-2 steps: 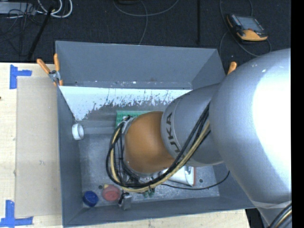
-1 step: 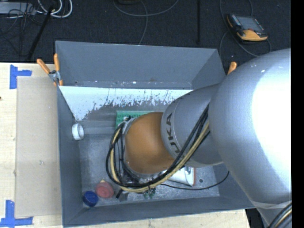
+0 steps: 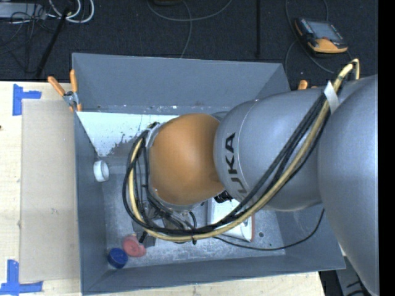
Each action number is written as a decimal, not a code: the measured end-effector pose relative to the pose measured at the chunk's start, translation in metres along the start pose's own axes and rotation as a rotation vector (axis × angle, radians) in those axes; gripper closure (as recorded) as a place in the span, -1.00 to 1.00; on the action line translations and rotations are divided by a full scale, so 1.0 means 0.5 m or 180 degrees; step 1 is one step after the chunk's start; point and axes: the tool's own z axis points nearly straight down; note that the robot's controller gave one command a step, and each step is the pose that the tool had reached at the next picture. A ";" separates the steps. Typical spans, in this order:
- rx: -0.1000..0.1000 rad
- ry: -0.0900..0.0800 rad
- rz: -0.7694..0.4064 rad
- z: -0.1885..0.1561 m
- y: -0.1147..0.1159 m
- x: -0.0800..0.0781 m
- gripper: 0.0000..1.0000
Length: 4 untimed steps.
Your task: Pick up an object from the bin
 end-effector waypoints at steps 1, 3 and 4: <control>0.0002 -0.0008 -0.0846 -0.433 0.036 -0.073 1.00; -0.0003 0.0030 -0.2235 -0.133 0.013 -0.078 -1.00; -0.0011 0.0061 -0.2586 0.036 -0.012 -0.006 -1.00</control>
Offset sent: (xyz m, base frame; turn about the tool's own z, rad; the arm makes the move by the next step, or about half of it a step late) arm 0.0289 0.0226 0.2127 -0.2658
